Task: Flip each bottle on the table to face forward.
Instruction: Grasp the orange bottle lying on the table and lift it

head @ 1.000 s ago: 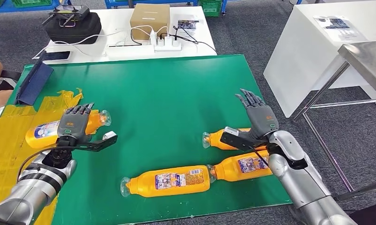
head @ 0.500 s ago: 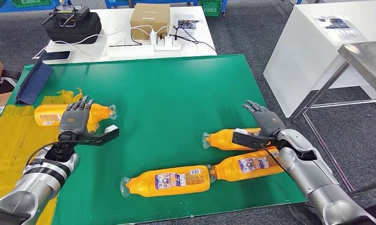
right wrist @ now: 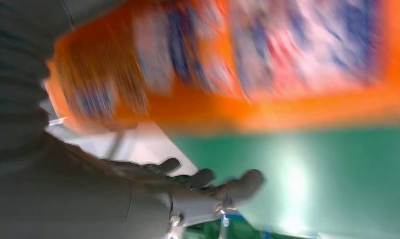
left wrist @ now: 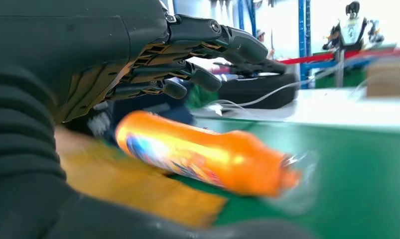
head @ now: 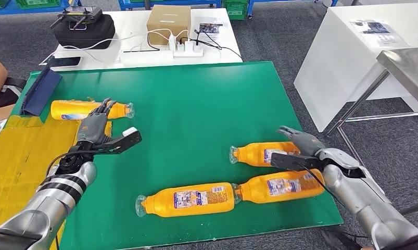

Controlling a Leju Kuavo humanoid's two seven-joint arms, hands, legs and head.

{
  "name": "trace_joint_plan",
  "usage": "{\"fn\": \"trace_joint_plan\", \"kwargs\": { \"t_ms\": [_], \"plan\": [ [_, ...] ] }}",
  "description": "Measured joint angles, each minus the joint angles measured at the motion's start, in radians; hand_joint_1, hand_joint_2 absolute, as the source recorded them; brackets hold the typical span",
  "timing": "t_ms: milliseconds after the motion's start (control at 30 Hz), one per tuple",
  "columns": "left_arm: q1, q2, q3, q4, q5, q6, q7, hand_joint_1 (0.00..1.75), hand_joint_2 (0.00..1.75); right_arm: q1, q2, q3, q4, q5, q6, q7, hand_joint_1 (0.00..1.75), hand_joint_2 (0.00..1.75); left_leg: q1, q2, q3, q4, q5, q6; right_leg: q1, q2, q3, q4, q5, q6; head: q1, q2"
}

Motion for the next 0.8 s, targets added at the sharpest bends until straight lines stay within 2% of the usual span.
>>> {"fn": "trace_joint_plan", "kwargs": {
  "t_ms": [33, 200, 300, 600, 800],
  "plan": [
    [0.013, -0.004, 0.006, -0.037, 0.074, -0.008, -0.04, 0.0, 1.75, 0.023, -0.017, 0.001, -0.004, -0.015, 0.0, -0.001, 0.0, 1.75, 0.0, -0.002, -0.001, 0.0, 0.0, 0.0, 0.0, -0.002, 0.001, 0.0, 0.0, 0.001, 0.0, 0.0],
    [0.112, -0.017, 0.008, -0.303, 0.448, -0.091, -0.18, 0.0, 1.75, 0.096, -0.052, -0.004, -0.03, -0.045, -0.017, -0.005, 0.0, 1.75, 0.0, 0.001, -0.001, 0.0, -0.002, -0.001, 0.0, 0.0, -0.001, 0.0, 0.0, 0.001, 0.0, 0.0],
    [0.168, -0.018, 0.005, -0.465, 0.579, -0.123, -0.208, 0.0, 1.75, 0.109, -0.052, -0.007, -0.033, -0.044, -0.027, -0.005, 0.0, 1.75, 0.0, 0.005, 0.001, 0.0, -0.003, -0.002, 0.0, 0.002, -0.001, -0.001, -0.001, 0.0, 0.0, 0.0],
    [0.259, -0.018, 0.004, -0.711, 0.661, -0.129, -0.241, 0.0, 1.75, 0.144, -0.046, -0.018, -0.042, -0.042, -0.052, -0.005, 0.0, 1.75, 0.001, 0.005, 0.003, 0.0, -0.003, -0.002, 0.001, 0.002, 0.001, -0.001, -0.002, -0.001, 0.0, 0.0],
    [0.311, -0.018, -0.004, -0.816, 0.665, -0.124, -0.241, 0.0, 1.75, 0.182, -0.041, -0.033, -0.067, -0.024, -0.077, 0.015, 0.0, 1.75, 0.001, 0.004, 0.003, 0.0, -0.003, -0.002, 0.001, 0.002, 0.001, -0.001, -0.002, -0.001, 0.0, 0.0]
  ]
}}
